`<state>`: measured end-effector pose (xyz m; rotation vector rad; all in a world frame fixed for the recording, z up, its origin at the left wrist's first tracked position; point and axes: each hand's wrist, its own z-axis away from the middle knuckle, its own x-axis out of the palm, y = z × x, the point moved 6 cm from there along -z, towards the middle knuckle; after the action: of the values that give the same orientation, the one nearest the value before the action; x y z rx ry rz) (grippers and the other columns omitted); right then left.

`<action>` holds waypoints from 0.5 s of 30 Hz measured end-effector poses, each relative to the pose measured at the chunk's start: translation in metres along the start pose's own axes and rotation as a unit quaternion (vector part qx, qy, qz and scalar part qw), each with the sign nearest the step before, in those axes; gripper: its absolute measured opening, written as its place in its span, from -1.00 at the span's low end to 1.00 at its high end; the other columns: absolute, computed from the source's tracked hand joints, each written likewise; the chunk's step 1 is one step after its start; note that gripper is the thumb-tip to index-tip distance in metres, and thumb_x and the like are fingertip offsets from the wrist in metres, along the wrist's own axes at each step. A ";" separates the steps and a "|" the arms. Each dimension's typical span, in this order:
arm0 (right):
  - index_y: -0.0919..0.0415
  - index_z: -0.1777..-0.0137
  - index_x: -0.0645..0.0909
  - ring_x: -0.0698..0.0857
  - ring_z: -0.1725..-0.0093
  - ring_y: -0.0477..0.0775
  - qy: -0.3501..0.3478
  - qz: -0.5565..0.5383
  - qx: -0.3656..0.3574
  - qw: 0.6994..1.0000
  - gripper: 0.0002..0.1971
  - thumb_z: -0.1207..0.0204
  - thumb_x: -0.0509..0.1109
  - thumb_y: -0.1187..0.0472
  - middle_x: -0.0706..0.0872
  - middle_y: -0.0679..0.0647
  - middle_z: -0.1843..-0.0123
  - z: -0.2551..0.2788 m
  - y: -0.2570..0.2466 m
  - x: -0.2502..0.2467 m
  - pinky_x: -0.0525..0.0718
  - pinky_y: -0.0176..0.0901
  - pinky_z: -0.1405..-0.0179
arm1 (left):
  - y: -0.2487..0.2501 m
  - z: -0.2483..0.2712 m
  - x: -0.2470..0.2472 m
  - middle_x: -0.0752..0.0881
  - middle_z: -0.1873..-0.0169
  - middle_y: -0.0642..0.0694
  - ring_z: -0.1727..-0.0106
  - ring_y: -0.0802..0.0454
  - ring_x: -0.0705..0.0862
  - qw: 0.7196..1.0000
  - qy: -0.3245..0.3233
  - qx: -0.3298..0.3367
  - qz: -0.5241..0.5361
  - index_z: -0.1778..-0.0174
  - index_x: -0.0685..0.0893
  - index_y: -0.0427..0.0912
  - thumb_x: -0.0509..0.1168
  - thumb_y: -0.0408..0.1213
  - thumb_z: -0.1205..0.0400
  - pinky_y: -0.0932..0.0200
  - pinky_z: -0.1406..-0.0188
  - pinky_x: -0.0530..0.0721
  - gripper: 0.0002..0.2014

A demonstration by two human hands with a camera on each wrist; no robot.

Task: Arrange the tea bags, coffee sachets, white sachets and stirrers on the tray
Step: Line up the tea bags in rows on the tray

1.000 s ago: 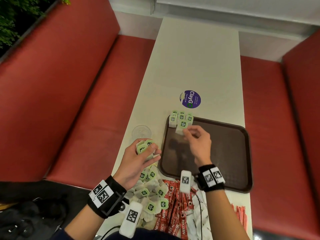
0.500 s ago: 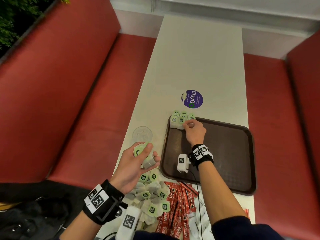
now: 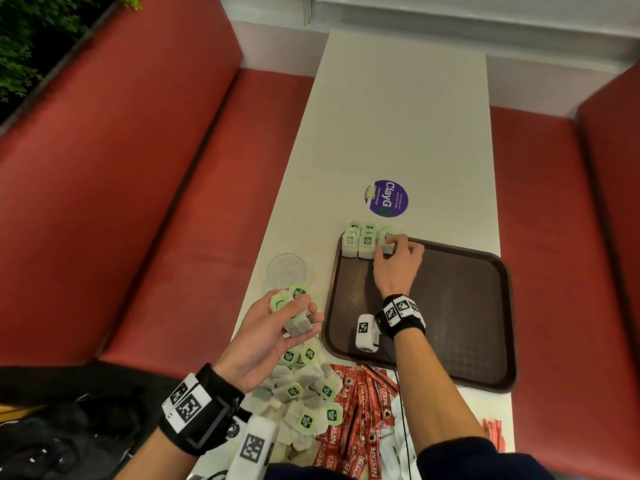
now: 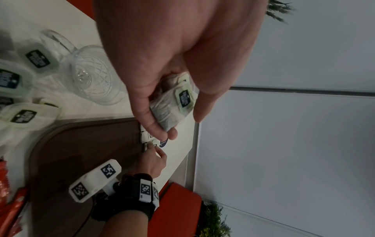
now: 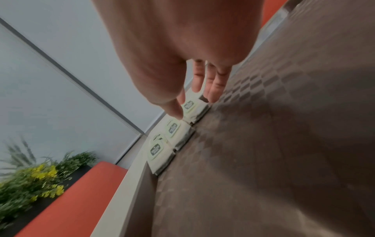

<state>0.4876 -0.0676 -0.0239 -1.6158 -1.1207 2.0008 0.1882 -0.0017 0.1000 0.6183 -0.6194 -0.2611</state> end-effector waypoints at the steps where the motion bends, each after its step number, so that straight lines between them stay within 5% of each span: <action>1: 0.06 -0.25 0.70 0.56 -0.33 0.18 -0.003 -0.004 0.007 1.000 -0.80 -0.68 0.56 0.15 0.53 0.18 -0.37 -0.001 0.003 -0.001 0.53 -0.10 -0.31 | 0.000 0.001 0.000 0.78 -0.13 -0.35 -0.23 -0.30 0.83 1.000 -0.002 0.001 0.000 -0.36 0.68 -0.30 0.52 -0.30 -0.73 -0.13 -0.22 0.85 -0.68; 5: 0.10 -0.25 0.76 0.58 -0.46 0.32 -0.028 0.026 -0.004 0.999 -0.85 -0.74 0.49 0.16 0.67 0.24 -0.41 -0.002 0.011 0.000 0.42 -0.14 -0.27 | -0.001 0.003 -0.003 0.79 -0.15 -0.37 -0.26 -0.32 0.83 1.000 -0.003 0.006 -0.004 -0.36 0.68 -0.33 0.51 -0.32 -0.73 -0.14 -0.24 0.85 -0.68; 15: 0.12 -0.24 0.82 0.63 -0.40 0.33 -0.033 0.066 -0.017 0.997 -0.85 -0.76 0.46 0.26 0.74 0.22 -0.39 -0.001 0.019 0.000 0.37 -0.16 -0.21 | -0.002 0.006 -0.005 0.78 -0.19 -0.42 -0.30 -0.35 0.83 1.000 -0.001 0.003 0.000 -0.38 0.65 -0.34 0.50 -0.35 -0.73 -0.17 -0.29 0.85 -0.66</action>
<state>0.4929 -0.0794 -0.0383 -1.6928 -1.1022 2.1437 0.1809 -0.0036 0.1004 0.6237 -0.6227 -0.2603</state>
